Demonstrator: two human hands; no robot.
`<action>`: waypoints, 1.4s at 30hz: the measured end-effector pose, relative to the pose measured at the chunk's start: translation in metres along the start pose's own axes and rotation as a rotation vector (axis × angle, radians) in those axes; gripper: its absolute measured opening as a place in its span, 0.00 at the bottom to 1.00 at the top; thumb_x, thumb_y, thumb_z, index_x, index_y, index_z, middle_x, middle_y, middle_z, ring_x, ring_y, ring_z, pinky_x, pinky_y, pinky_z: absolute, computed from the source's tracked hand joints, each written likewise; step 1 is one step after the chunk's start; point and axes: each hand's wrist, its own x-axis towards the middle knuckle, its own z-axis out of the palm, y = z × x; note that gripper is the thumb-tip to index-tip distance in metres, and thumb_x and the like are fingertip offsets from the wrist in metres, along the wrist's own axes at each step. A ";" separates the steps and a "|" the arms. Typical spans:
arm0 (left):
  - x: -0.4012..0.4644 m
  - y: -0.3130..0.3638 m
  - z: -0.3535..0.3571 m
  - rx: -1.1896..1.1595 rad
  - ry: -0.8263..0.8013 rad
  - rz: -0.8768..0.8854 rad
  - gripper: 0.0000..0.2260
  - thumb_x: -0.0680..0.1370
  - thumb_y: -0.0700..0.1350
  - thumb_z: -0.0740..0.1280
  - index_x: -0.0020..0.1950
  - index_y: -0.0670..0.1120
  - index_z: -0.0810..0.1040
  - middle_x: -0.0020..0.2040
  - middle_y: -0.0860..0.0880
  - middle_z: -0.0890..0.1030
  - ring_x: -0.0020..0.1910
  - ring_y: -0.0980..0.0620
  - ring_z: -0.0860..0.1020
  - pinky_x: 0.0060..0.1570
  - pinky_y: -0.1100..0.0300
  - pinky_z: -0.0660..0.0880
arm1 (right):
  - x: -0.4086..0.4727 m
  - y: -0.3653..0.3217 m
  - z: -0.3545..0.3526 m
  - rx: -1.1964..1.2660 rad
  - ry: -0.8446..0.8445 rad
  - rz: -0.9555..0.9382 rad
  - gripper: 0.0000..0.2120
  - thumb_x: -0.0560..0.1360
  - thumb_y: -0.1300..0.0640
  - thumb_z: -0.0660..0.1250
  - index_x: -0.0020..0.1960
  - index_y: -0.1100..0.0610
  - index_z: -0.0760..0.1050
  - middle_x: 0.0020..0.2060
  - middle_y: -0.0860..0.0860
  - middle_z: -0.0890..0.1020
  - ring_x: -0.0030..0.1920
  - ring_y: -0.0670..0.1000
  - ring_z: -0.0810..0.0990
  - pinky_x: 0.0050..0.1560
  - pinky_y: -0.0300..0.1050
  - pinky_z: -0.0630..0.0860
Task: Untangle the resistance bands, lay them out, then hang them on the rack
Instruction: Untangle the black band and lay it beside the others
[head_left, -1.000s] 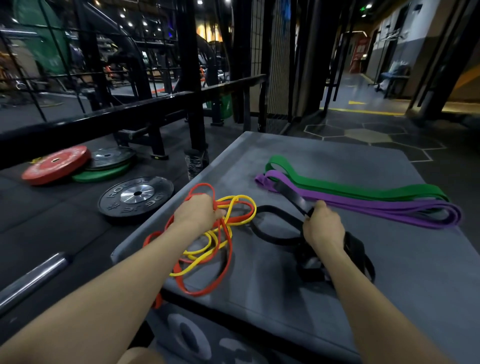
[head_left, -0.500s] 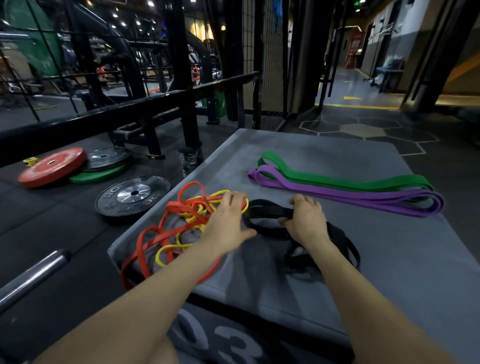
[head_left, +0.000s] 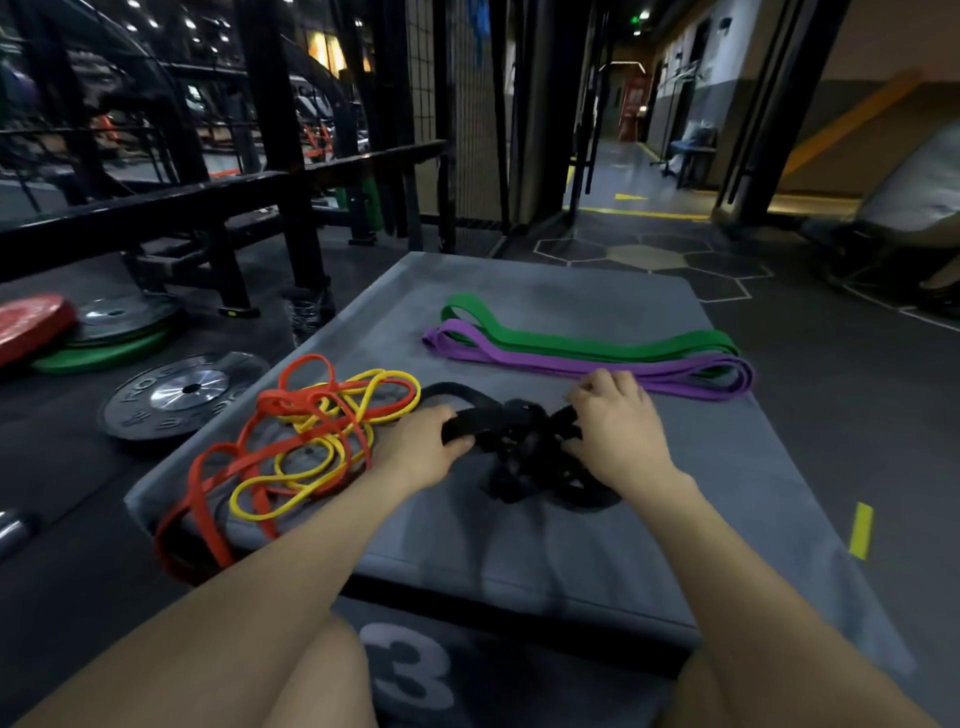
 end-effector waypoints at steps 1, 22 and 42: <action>-0.004 0.002 0.002 -0.011 0.004 -0.014 0.11 0.74 0.50 0.69 0.52 0.46 0.76 0.50 0.44 0.80 0.52 0.43 0.78 0.49 0.54 0.74 | -0.003 0.007 0.001 -0.032 -0.010 0.077 0.26 0.72 0.47 0.68 0.65 0.57 0.68 0.62 0.55 0.69 0.64 0.59 0.65 0.63 0.50 0.63; -0.028 0.025 0.033 -0.040 -0.057 0.204 0.22 0.76 0.62 0.55 0.43 0.47 0.79 0.41 0.53 0.73 0.47 0.49 0.77 0.48 0.55 0.71 | -0.015 0.048 0.018 1.364 0.238 0.479 0.08 0.81 0.50 0.53 0.55 0.51 0.67 0.41 0.52 0.78 0.38 0.49 0.77 0.41 0.48 0.74; -0.007 0.065 -0.018 -0.290 0.192 0.436 0.20 0.74 0.54 0.61 0.57 0.40 0.75 0.51 0.46 0.76 0.51 0.50 0.74 0.48 0.67 0.64 | -0.008 0.032 -0.009 0.942 -0.068 -0.005 0.12 0.78 0.60 0.61 0.62 0.57 0.71 0.56 0.56 0.77 0.56 0.53 0.75 0.57 0.42 0.69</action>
